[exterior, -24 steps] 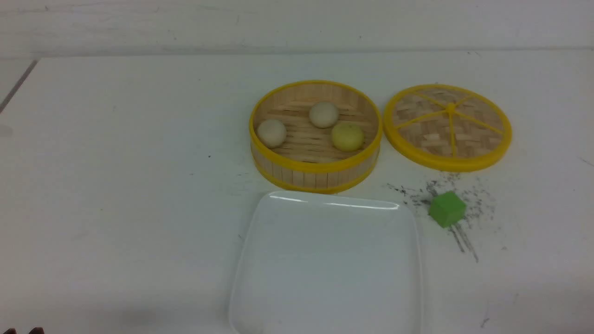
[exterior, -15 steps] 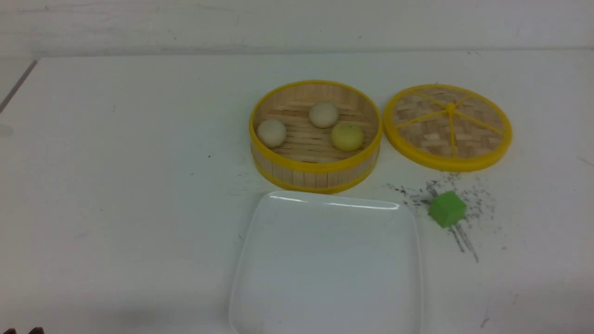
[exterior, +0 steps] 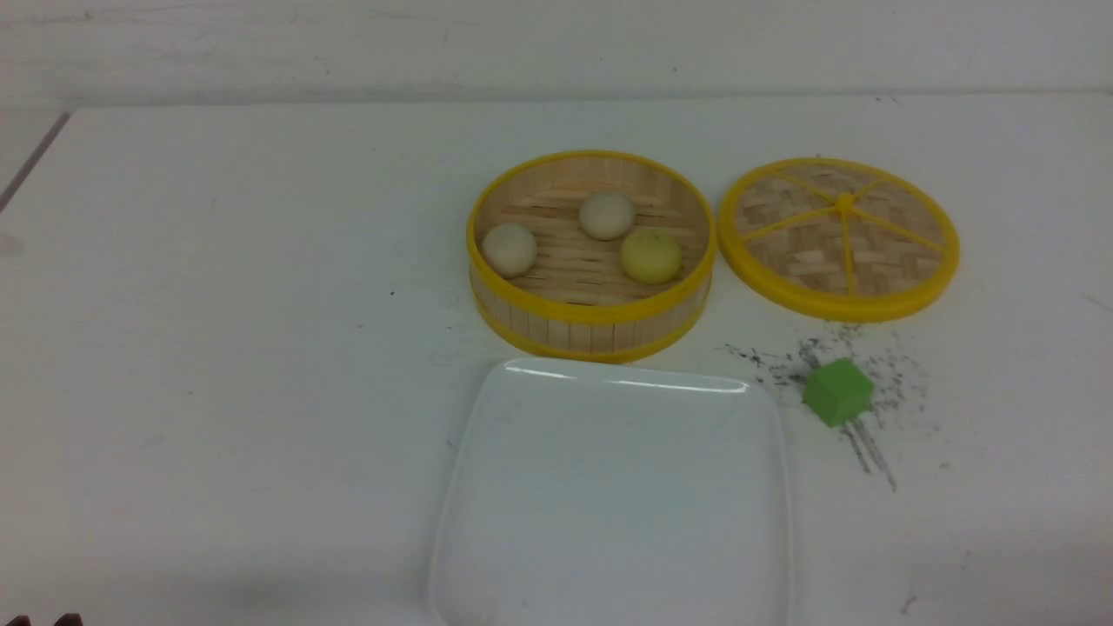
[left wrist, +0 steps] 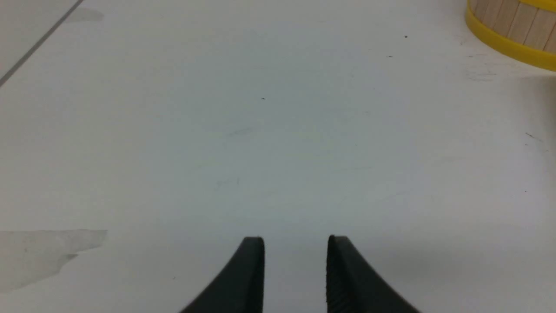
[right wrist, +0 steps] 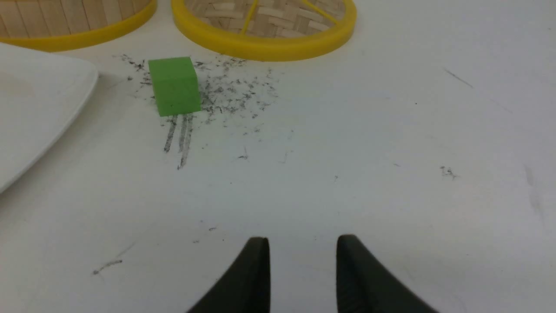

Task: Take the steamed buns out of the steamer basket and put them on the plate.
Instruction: Use the right arm to grab the steamed stuffed bun that is closest to it

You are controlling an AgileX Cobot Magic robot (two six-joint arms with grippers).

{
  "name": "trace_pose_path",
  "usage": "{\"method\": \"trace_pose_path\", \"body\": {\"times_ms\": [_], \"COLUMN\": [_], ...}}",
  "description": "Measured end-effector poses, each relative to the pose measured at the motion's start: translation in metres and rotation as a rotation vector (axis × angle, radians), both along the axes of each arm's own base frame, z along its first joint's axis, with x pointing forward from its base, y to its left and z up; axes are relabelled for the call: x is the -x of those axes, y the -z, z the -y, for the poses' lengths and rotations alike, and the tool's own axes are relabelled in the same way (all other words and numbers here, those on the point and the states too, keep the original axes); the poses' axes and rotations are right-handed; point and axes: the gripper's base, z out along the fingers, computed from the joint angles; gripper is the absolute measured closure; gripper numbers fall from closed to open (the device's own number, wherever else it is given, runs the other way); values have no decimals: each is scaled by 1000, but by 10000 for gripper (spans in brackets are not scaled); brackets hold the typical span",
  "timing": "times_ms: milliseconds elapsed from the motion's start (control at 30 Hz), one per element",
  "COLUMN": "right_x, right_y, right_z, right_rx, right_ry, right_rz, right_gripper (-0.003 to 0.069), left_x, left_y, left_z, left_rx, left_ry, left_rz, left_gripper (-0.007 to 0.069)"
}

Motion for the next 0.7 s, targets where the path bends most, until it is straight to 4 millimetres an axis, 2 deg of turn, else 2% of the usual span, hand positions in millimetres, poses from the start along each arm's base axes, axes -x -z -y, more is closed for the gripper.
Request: {"method": "trace_pose_path", "body": {"times_ms": [533,600,633,700], "right_x": [0,0,-1,-2], "right_y": [0,-1,-2,-7], "right_z": [0,-1,-3,-4], "right_rx": [-7,-48,-150,-242], "right_ry": [1,5,15,22], "right_rz": [1,10,28,61], "right_gripper": [417,417,417,417], "left_x": [0,0,0,0], "left_y": [0,0,0,0], "left_z": [0,0,0,0], "left_rx": [0,0,0,0], "left_ry": [0,0,0,0], "left_rz": [0,0,0,0], "left_gripper": [384,384,384,384]}}
